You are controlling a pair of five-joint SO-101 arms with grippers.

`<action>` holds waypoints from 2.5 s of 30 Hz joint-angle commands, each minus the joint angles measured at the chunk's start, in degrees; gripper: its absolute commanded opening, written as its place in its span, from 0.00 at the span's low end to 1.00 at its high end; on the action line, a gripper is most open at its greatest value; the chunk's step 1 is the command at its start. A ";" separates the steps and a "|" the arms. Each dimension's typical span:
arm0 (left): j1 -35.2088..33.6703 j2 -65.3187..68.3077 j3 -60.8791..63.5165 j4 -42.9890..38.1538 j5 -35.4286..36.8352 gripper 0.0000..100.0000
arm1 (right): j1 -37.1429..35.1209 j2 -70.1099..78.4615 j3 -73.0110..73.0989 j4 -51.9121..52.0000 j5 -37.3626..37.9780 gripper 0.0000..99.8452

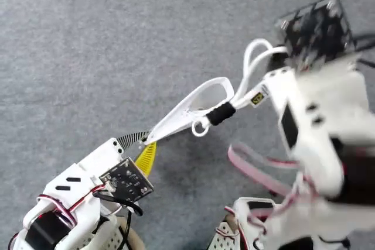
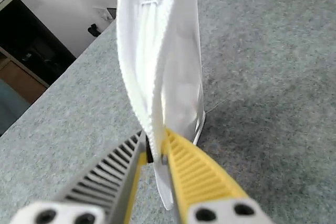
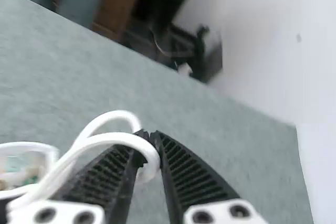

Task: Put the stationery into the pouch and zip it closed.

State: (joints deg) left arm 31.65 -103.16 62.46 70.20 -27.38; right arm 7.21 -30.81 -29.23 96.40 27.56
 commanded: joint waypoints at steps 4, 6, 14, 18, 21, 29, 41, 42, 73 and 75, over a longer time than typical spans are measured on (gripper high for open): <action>-0.75 -0.35 -3.47 0.18 0.35 0.03 | 17.41 -0.66 15.87 -21.27 0.53 0.01; -0.75 -0.35 -3.56 1.85 0.35 0.03 | 21.45 -0.48 20.00 -27.96 0.53 0.01; -0.75 -0.62 -3.65 4.84 0.35 0.03 | 33.32 -0.22 33.89 -46.42 0.62 0.01; -0.75 -0.62 -3.65 4.75 0.35 0.03 | 37.45 -0.22 37.93 -50.99 1.05 0.01; -2.42 -0.62 -3.65 4.57 0.35 0.03 | 40.18 -0.22 38.90 -53.36 1.76 0.01; -4.53 -0.62 -1.89 -1.67 0.09 0.03 | 36.31 -0.57 38.90 -47.47 -0.70 0.01; -17.19 -0.62 6.02 -15.03 0.00 0.03 | 6.07 -4.00 30.90 -29.45 -9.58 0.01; -17.27 -0.62 6.02 -15.03 0.09 0.03 | 2.55 -4.44 29.05 -28.31 -10.20 0.01; -22.46 -0.70 7.69 -14.51 -6.68 0.27 | -18.73 -6.37 37.14 -10.02 -6.33 0.46; -24.57 -0.70 8.92 -14.59 -6.95 0.27 | -15.74 -8.66 41.36 -9.93 -6.24 0.43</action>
State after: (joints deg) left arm 9.23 -103.87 71.08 56.66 -33.10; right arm -11.87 -36.35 8.66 86.11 20.62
